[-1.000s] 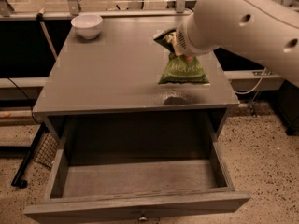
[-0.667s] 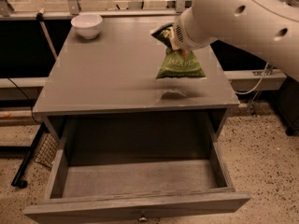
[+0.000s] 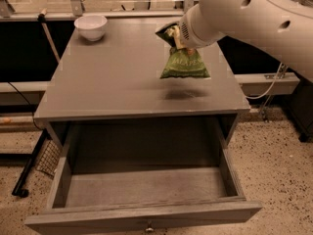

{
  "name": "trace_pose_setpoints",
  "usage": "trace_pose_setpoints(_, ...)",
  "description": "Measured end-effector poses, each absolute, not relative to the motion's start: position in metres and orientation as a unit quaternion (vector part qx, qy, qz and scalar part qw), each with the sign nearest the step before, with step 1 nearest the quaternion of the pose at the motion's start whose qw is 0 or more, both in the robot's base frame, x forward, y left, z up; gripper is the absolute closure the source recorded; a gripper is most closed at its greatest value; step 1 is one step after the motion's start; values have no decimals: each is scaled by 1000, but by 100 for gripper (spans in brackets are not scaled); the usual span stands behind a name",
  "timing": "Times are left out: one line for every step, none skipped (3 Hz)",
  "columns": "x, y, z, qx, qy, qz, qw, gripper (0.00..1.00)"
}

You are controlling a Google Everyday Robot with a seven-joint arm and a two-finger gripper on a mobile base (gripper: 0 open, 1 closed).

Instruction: Pick green jalapeno chip bag from top drawer and place on counter

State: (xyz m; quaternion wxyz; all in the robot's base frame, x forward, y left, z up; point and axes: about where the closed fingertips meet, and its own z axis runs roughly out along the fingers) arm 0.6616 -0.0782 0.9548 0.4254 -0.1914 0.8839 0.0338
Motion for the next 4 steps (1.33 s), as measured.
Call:
trace_pose_setpoints(661,-78,957,-192,883,33,427,61)
trace_pose_setpoints(660,-78,959,-192,882,33,428,38)
trace_pose_setpoints(659,-78,961,-192,882,33,429,15)
trace_pose_setpoints(658,-77,963,-193,881,32,431,0)
